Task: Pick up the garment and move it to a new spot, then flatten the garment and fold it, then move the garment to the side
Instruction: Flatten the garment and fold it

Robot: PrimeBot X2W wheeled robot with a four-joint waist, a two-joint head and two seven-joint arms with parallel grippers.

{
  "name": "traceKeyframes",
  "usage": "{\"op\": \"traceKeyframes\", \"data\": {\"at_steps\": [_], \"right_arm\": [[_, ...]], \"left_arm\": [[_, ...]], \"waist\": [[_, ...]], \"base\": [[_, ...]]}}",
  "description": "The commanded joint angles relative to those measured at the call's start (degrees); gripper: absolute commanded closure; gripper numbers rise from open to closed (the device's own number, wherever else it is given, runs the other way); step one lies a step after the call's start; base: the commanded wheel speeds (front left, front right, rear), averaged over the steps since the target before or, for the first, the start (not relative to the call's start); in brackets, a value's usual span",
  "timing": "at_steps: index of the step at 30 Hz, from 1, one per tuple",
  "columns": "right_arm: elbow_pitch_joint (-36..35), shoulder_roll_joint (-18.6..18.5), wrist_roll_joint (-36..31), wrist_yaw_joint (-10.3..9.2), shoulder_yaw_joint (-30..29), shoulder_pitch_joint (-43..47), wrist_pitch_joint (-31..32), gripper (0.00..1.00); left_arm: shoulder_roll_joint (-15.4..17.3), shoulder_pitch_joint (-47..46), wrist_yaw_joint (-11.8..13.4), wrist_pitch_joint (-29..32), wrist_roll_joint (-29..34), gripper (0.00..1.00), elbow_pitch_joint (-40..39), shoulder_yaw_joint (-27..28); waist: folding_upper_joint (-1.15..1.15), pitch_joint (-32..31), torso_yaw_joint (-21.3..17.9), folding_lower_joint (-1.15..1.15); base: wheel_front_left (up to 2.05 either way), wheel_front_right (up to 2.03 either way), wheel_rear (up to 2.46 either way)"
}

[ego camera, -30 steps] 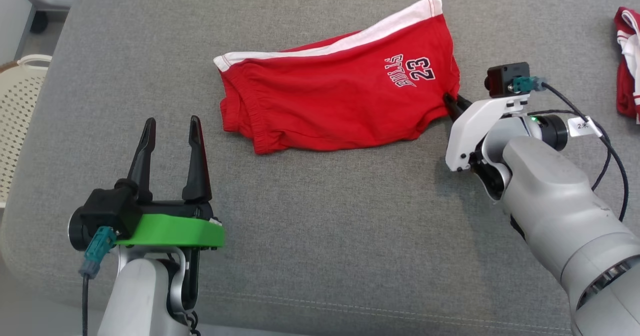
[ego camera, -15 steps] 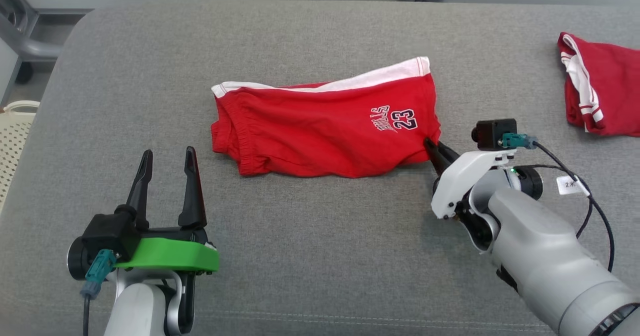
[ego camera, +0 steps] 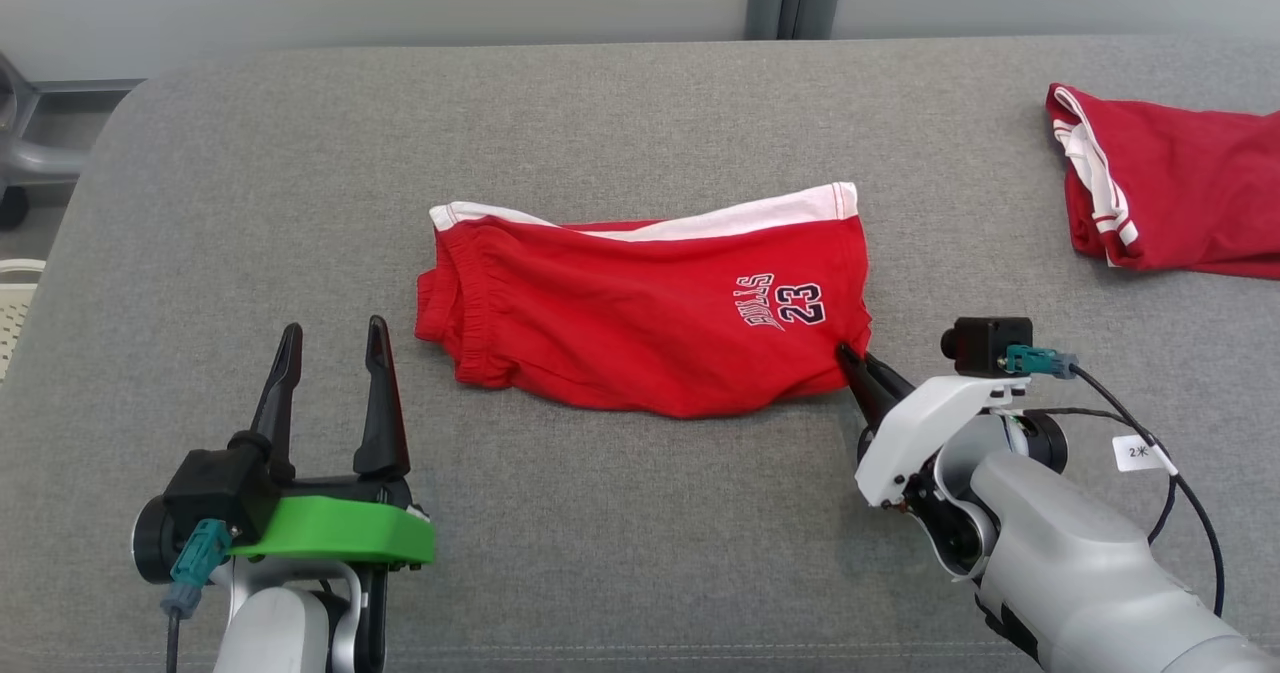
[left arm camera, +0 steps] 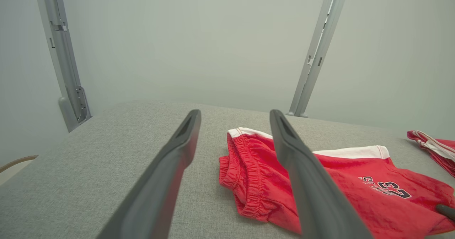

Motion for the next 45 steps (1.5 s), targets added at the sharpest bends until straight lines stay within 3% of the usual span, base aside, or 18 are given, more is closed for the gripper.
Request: {"op": "traceKeyframes", "data": {"at_steps": [1,17,18,19,20,21,25,31,39,45], "right_arm": [[-0.4,-0.2,0.4,-0.09,0.1,0.9,-0.3,1.0],[0.2,0.0,0.0,-0.09,0.2,2.0,-0.6,1.0],[0.6,0.1,-0.3,-0.09,0.0,1.8,-0.7,0.75],[0.6,0.1,-0.3,-0.09,0.0,1.8,-0.7,0.75],[1.0,0.0,-1.0,-0.09,0.1,1.5,-0.8,0.24],[1.7,-0.1,-1.7,-0.09,0.2,1.3,-0.8,0.0],[3.1,0.1,-4.4,-0.08,-0.5,0.8,-1.0,0.0],[-0.8,-1.3,-12.6,-0.08,-7.4,2.4,-1.0,0.0],[-11.6,-1.6,-28.0,-0.08,-21.8,11.0,-1.0,0.0],[-20.6,1.5,-37.1,-0.08,-32.3,19.5,-1.0,0.0]], "left_arm": [[0.1,0.9,-0.2,-0.2,0.3,0.0,-0.3,0.2],[0.1,1.5,0.0,-0.2,0.4,0.0,0.4,0.3],[0.1,1.6,0.0,-0.2,0.4,0.0,0.4,0.2],[0.1,1.6,0.0,-0.2,0.4,0.0,0.4,0.2],[0.1,1.6,0.0,-0.2,0.3,0.0,0.5,0.2],[0.1,1.6,0.0,-0.2,0.3,0.0,0.6,0.2],[0.1,2.4,-0.1,-0.2,0.5,0.0,0.7,0.6],[0.1,4.2,-0.2,-0.2,1.0,0.0,-0.5,2.0],[0.1,7.8,1.0,-0.2,4.1,0.0,-2.6,4.5],[0.1,11.0,1.6,-0.2,6.4,0.0,-3.7,7.1]], "waist": [[0.0,0.1,-0.2,0.0],[0.0,-0.7,-0.3,0.0],[0.0,-0.8,-0.4,0.0],[0.0,-0.8,-0.4,0.0],[0.0,-0.9,-0.5,0.0],[0.0,-1.0,-0.5,0.0],[0.0,-2.0,-1.1,0.0],[0.0,-3.6,-3.0,0.0],[0.0,-6.5,-5.0,0.0],[0.0,-8.0,-6.3,0.0]], "base": [[0.0,0.0,0.0],[0.0,0.0,0.0],[0.0,0.0,0.0],[0.0,0.0,0.0],[0.0,0.0,0.0],[0.0,0.0,0.0],[0.0,0.0,0.0],[0.0,0.0,0.0],[0.0,0.0,0.0],[0.0,0.0,0.0]]}}
